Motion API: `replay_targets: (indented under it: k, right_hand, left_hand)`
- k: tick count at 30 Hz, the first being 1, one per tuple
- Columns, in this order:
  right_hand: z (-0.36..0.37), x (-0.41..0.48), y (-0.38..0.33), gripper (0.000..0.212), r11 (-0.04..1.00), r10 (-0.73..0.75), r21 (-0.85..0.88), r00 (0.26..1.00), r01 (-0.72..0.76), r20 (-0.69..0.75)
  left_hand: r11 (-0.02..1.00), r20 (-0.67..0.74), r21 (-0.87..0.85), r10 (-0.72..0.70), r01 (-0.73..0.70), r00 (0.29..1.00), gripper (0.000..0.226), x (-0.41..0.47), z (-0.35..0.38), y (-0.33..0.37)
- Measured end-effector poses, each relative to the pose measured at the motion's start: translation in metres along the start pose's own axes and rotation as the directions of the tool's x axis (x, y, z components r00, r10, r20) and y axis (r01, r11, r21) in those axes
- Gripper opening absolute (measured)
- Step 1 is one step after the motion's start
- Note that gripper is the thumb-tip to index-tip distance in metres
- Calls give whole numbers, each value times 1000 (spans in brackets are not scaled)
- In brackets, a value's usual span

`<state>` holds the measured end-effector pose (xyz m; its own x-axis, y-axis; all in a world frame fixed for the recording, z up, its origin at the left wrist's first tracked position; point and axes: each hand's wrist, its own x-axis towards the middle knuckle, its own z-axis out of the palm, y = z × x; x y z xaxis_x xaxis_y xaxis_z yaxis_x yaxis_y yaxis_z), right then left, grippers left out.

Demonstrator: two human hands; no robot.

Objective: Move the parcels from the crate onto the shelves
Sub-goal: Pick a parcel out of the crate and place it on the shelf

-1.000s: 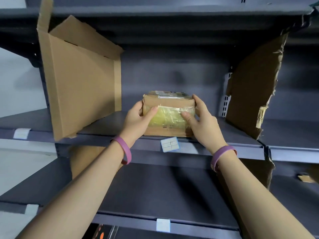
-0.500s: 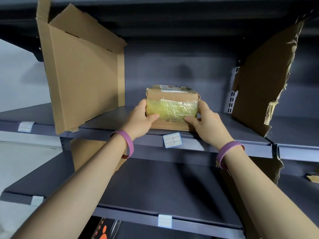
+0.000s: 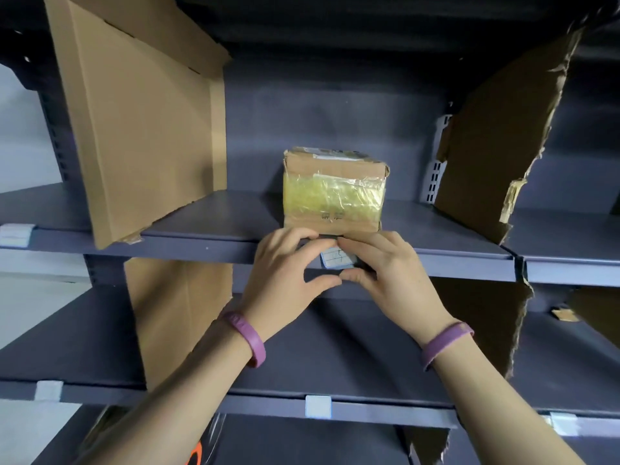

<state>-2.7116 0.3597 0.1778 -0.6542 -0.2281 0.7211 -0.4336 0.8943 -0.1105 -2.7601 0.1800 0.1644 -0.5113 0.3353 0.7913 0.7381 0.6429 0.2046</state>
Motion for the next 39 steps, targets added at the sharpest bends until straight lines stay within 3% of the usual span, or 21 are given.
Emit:
replay_targets:
  k: [12, 21, 32, 36, 39]
  right_hand:
    - [14, -8, -7, 18, 999, 34, 27, 973, -29, -228]
    - [22, -8, -6, 18, 995, 103, 45, 947, -93, -306]
    - [27, -12, -1, 24, 979, -14, -197, 950, -51, -313]
    - [17, -20, -13, 44, 970, 127, -184, 979, -157, -162]
    - [0, -39, -20, 54, 957, 255, -115, 961, -267, -109]
  left_hand:
    - [998, -82, -56, 1, -6, 997, 31, 1, 3, -5]
    - [999, -52, -40, 9, -11, 999, 32, 2, 4, -10]
    - [998, -82, -47, 34, -38, 996, 31, -2, 9, -11]
    - [996, -51, -87, 22, -26, 998, 42, -5, 4, -6]
    - [986, -47, -161, 25, -32, 999, 48, -11, 0, 12]
